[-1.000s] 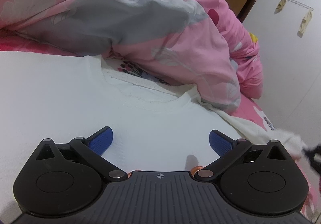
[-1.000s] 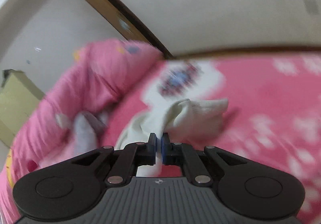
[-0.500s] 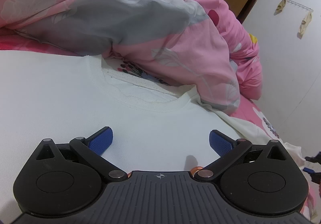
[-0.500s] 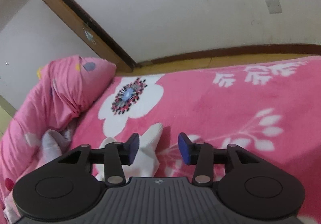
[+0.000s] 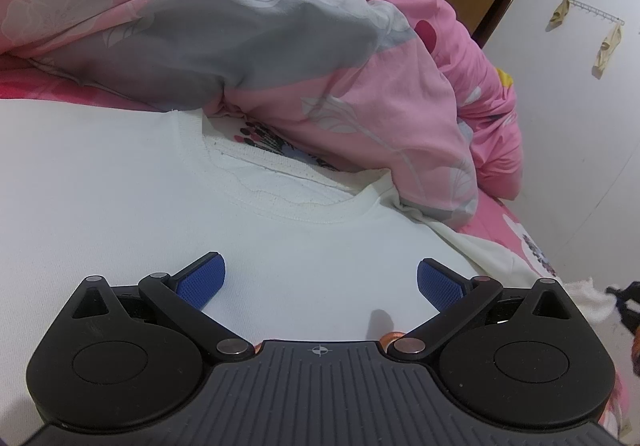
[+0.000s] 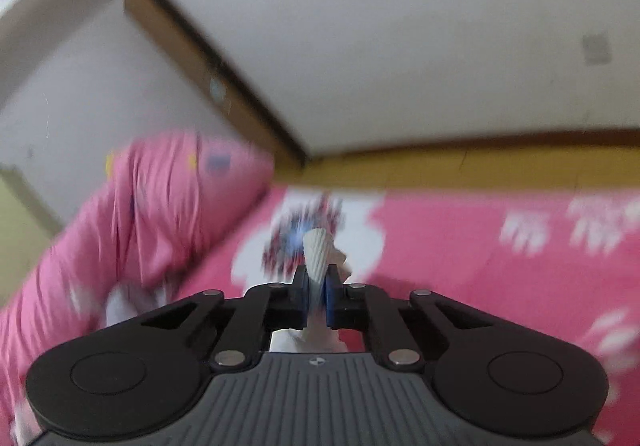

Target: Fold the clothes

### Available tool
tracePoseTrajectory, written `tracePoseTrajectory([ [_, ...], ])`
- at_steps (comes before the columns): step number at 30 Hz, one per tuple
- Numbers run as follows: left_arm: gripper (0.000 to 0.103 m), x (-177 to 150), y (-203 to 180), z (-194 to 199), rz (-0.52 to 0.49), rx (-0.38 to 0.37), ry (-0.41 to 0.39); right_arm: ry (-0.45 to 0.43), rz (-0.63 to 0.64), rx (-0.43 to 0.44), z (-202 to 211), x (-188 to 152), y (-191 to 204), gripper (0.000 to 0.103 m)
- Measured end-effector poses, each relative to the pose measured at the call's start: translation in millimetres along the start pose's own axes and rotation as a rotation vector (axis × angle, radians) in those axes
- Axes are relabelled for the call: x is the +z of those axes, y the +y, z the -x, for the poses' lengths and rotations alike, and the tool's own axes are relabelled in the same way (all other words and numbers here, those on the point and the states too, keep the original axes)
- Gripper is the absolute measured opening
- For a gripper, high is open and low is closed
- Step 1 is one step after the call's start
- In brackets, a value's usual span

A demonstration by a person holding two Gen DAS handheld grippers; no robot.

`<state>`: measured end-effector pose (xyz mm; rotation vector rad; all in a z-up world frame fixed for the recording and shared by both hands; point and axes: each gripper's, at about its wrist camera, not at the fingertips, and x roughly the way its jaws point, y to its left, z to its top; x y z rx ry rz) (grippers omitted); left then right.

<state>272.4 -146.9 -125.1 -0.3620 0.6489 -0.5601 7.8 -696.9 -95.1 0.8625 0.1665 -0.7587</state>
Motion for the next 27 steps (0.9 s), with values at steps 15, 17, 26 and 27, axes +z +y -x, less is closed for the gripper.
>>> tracePoseTrajectory([
  [15, 0.103, 0, 2, 1, 0.006, -0.008, -0.005, 0.265, 0.492, 0.282, 8, -112, 149, 0.035],
  [17, 0.103, 0, 2, 1, 0.009, -0.011, -0.005, 0.386, 0.61, 0.378, 0, -151, 184, 0.035],
  [26, 0.103, 0, 6, 2, 0.027, -0.034, -0.016, 0.548, 0.91, 0.272, -92, -231, 246, 0.02],
  [27, 0.103, -1, 6, 2, 0.028, -0.035, -0.017, 0.531, 0.878, 0.253, -106, -225, 249, 0.017],
])
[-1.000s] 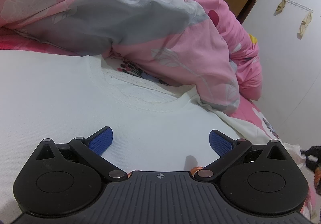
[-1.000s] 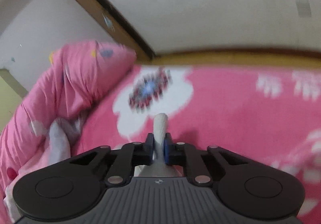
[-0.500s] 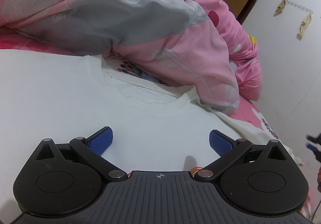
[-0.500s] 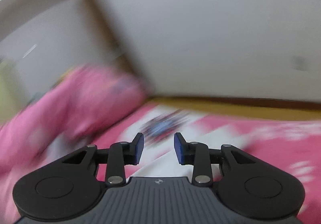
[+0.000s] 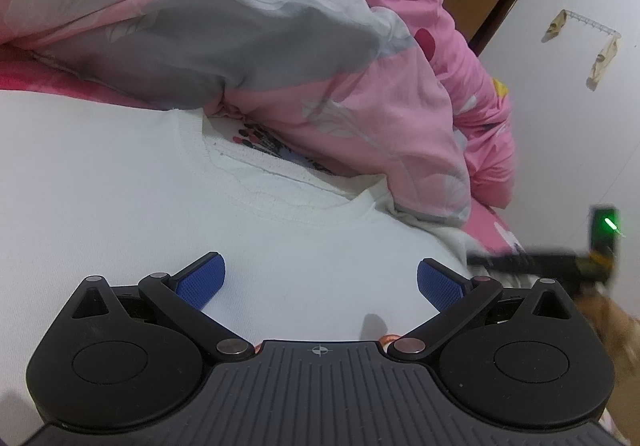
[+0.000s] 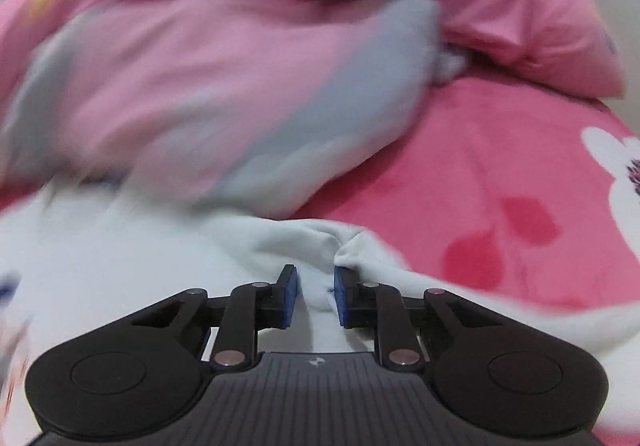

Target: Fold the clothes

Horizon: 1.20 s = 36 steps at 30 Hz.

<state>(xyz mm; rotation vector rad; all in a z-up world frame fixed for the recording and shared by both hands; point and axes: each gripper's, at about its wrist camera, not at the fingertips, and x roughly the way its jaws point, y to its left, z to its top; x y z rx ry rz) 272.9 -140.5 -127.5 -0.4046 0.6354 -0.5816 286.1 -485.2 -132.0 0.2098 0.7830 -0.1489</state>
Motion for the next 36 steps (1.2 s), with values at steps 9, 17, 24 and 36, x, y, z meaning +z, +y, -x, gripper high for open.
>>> tracePoseTrajectory([
  [9, 0.103, 1, 2, 1, 0.014, -0.01, 0.0, -0.14, -0.198, -0.013, 26, 9, -38, 0.016],
  [17, 0.103, 2, 2, 1, 0.016, -0.011, 0.001, -0.015, 0.034, 0.11, -4, -3, 29, 0.016],
  [24, 0.103, 2, 3, 1, 0.021, -0.017, -0.002, -0.006, -0.141, 0.138, -40, 15, 2, 0.011],
  [36, 0.103, 1, 4, 2, 0.026, -0.02, -0.002, -0.025, -0.288, 0.01, -25, 10, -42, 0.0],
])
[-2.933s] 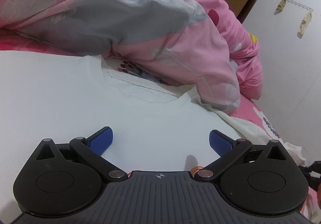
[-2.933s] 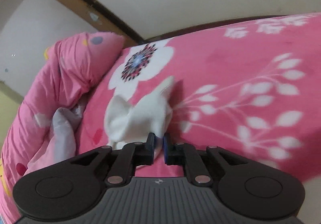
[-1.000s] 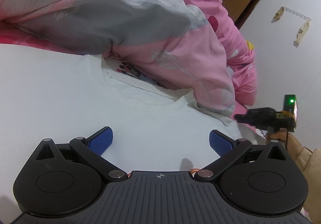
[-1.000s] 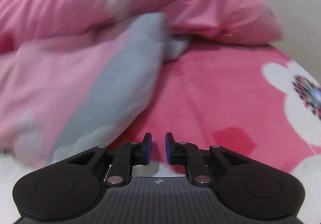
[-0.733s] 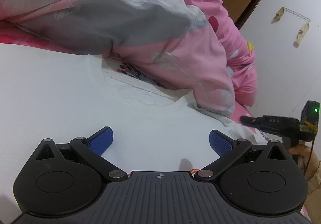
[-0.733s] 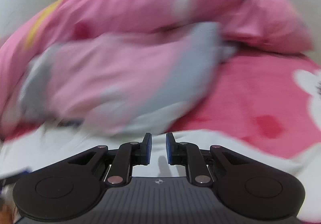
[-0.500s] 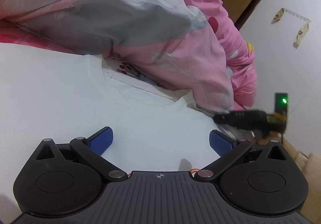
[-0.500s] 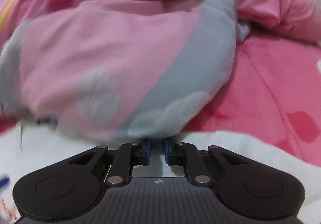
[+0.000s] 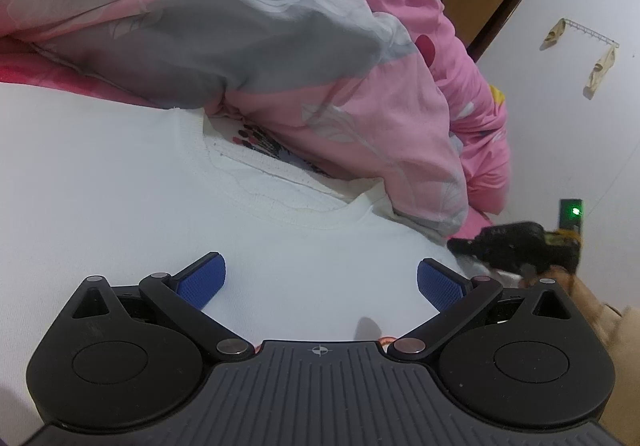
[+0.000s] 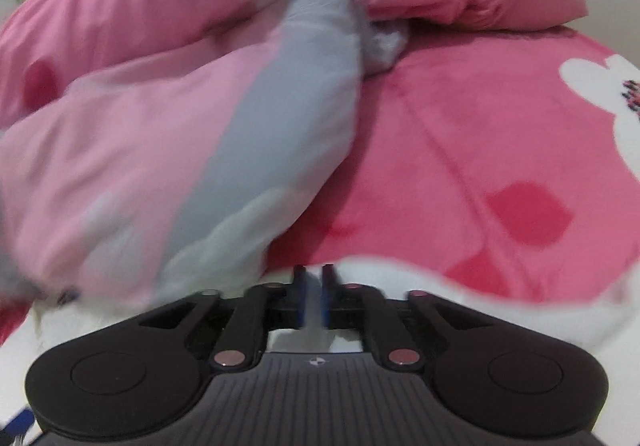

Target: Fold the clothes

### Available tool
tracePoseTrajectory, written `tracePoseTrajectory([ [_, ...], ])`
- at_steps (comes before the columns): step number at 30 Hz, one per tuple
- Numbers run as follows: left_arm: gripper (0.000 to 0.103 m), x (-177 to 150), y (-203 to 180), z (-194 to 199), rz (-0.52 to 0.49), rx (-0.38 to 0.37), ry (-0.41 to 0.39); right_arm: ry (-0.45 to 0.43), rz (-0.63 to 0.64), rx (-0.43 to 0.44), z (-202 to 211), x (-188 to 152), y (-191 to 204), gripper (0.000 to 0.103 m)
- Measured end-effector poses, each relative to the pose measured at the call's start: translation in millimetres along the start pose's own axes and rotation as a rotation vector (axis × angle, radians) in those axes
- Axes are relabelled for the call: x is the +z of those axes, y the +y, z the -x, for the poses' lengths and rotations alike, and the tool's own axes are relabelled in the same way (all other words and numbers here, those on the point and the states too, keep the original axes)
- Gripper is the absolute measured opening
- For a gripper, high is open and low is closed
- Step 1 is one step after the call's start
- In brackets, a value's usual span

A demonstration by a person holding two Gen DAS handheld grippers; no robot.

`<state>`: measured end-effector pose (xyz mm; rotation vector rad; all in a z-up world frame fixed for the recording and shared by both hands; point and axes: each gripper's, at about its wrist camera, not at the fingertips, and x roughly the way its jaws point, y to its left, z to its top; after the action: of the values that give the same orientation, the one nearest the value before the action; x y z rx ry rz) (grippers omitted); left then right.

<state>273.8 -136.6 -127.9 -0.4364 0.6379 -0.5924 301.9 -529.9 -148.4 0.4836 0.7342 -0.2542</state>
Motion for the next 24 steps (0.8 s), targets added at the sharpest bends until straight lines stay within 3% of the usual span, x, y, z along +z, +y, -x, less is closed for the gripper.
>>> tracePoseTrajectory([
  [4, 0.103, 0, 1, 0, 0.006, -0.005, -0.001, -0.074, -0.122, -0.071, 15, 14, -24, 0.003],
  [8, 0.103, 1, 1, 0, 0.006, -0.005, 0.001, -0.179, -0.054, -0.067, 79, 8, -40, 0.008],
  [11, 0.103, 1, 1, 1, 0.005, -0.004, 0.002, -0.228, -0.024, -0.1, 129, -8, -58, 0.023],
  [13, 0.103, 1, 1, 1, 0.004, -0.003, 0.003, -0.259, -0.044, -0.133, 151, -15, -76, 0.04],
  [14, 0.103, 1, 1, 1, 0.004, -0.002, 0.003, -0.271, -0.068, -0.157, 159, -19, -88, 0.04],
  [17, 0.103, 1, 1, 1, 0.004, -0.002, 0.004, -0.304, -0.211, -0.244, 185, -33, -135, 0.042],
  [20, 0.103, 1, 1, 1, 0.003, -0.002, 0.004, -0.357, -0.439, -0.342, 213, -51, -194, 0.044],
  [24, 0.103, 1, 1, 1, 0.002, -0.002, 0.005, -0.418, -0.678, -0.393, 234, -75, -254, 0.044],
])
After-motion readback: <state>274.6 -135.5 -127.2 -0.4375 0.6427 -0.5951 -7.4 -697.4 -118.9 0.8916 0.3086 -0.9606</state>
